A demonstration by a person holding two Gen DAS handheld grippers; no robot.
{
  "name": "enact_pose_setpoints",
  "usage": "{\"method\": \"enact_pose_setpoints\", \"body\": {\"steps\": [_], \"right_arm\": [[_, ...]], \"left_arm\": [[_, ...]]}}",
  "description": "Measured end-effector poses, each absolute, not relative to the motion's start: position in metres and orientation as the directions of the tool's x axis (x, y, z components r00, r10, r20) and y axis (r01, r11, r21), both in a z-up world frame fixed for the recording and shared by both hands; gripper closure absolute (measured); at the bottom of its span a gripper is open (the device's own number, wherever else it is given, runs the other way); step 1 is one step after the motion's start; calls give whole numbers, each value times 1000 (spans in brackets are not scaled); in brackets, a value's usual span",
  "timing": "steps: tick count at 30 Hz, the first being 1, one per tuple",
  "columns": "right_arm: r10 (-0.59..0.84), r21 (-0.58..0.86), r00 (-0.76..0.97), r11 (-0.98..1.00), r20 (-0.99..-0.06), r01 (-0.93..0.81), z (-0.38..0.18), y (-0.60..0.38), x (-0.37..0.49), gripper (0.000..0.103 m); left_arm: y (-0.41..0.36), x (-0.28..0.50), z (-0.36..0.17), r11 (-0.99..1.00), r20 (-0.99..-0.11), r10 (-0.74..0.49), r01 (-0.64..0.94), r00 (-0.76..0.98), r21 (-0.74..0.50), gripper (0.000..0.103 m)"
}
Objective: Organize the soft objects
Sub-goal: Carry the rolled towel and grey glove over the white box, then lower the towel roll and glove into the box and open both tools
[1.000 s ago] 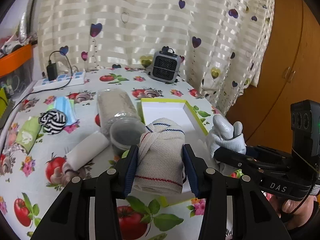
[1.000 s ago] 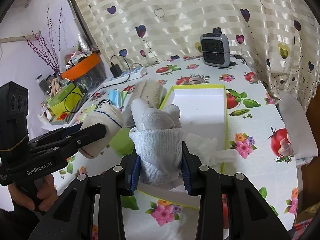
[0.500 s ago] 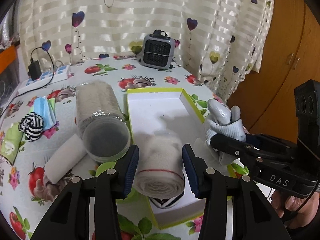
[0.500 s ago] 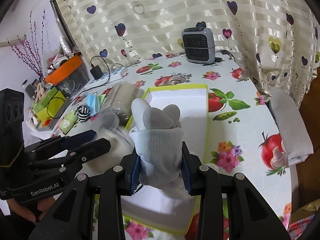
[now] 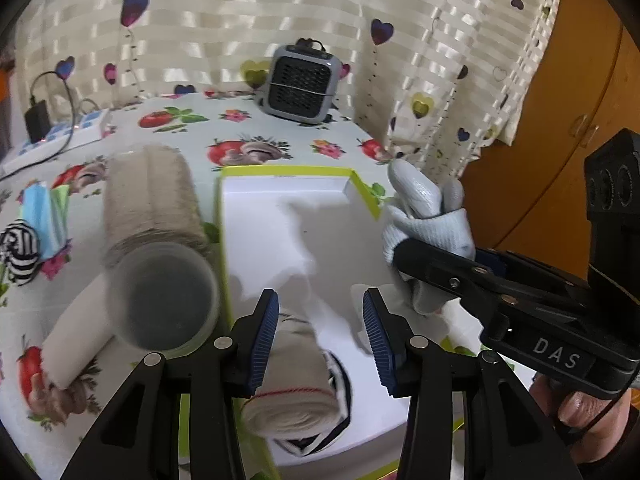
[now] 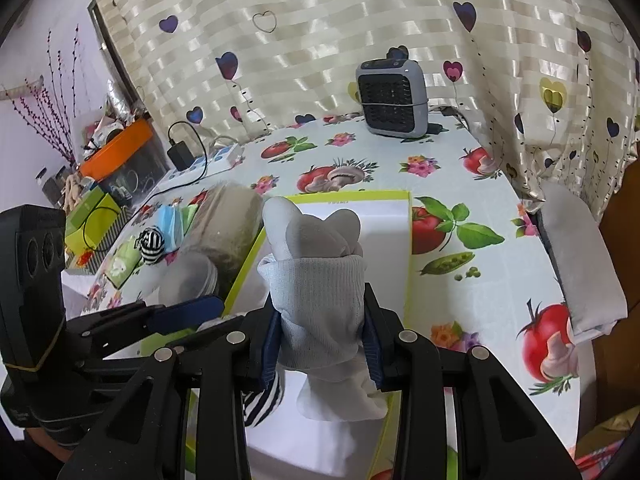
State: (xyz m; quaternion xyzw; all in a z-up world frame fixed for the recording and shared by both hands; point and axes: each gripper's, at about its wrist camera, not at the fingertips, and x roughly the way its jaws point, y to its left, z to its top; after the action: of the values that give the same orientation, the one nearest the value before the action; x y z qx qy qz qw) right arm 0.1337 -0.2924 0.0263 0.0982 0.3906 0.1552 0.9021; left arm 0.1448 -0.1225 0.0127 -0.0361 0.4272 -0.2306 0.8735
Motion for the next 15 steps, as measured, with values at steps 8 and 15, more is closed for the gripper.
{"method": "enact_pose_setpoints", "body": {"steps": [8,15], "right_arm": [[359,299,649,932,-671,-206,29,-294,143,66],[353,240,610,935,-710,-262,24,-276,151,64]], "left_arm": [[-109,157,32,854,-655,-519,365,549,-370,61],[-90,150,48,868,-641,-496,336,586,-365,61]]}}
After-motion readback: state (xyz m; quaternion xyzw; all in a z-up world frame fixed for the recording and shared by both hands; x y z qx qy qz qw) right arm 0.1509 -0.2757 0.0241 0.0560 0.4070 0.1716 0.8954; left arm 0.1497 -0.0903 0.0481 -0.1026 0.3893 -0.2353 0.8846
